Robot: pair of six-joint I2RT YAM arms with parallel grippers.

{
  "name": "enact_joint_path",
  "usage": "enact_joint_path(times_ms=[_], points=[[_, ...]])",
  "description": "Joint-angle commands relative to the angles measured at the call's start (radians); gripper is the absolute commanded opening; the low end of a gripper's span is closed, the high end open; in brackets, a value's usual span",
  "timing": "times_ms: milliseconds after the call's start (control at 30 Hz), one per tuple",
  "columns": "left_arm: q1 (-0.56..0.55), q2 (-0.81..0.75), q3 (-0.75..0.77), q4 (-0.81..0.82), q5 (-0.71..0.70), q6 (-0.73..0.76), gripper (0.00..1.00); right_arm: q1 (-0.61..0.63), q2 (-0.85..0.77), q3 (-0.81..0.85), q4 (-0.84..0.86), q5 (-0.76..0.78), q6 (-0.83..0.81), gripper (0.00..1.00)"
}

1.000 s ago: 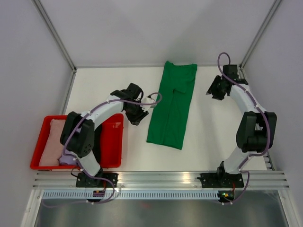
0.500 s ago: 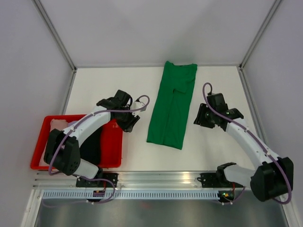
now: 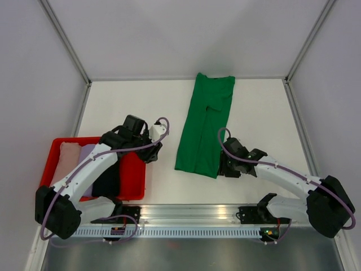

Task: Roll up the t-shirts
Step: Fold the tshirt

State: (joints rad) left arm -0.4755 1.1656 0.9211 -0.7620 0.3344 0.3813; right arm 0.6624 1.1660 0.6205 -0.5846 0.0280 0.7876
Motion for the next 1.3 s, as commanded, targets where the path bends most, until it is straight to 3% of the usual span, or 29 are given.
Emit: enact_joint_path(times_ms=[0, 233, 300, 433, 567, 833, 967, 1067, 1167, 1267], points=[[-0.003, -0.038, -0.021, 0.032, 0.043, -0.025, 0.49, 0.008, 0.029, -0.018, 0.095, 0.062, 0.073, 0.50], [-0.005, -0.053, -0.030, 0.032, 0.046, -0.022, 0.49, 0.008, 0.179, 0.004, 0.170, 0.081, 0.087, 0.45], [-0.006, -0.052, -0.030, 0.032, 0.049, -0.022, 0.49, 0.008, 0.163, -0.010, 0.175, 0.099, 0.101, 0.36], [-0.024, -0.041, -0.034, 0.032, 0.052, -0.002, 0.50, 0.009, 0.130, -0.034, 0.181, 0.096, 0.124, 0.10], [-0.035, -0.030, -0.033, 0.023, 0.087, 0.017, 0.50, 0.008, 0.055, -0.047, 0.146, 0.140, 0.145, 0.00], [-0.093, -0.034, -0.024, 0.010, 0.100, 0.085, 0.52, -0.064, -0.075, -0.071, -0.001, 0.135, 0.082, 0.00], [-0.118, -0.021, -0.007, 0.007, 0.083, 0.085, 0.52, -0.121, -0.100, -0.119, 0.082, 0.052, 0.068, 0.01], [-0.123, -0.015, -0.007, 0.007, 0.083, 0.068, 0.52, -0.119, -0.048, -0.116, 0.164, -0.025, 0.064, 0.24], [-0.124, -0.014, -0.018, 0.007, 0.078, 0.054, 0.52, -0.116, 0.006, -0.097, 0.206, -0.080, 0.049, 0.35], [-0.127, -0.015, -0.021, 0.007, 0.072, 0.041, 0.52, -0.116, 0.038, -0.103, 0.256, -0.122, 0.056, 0.39]])
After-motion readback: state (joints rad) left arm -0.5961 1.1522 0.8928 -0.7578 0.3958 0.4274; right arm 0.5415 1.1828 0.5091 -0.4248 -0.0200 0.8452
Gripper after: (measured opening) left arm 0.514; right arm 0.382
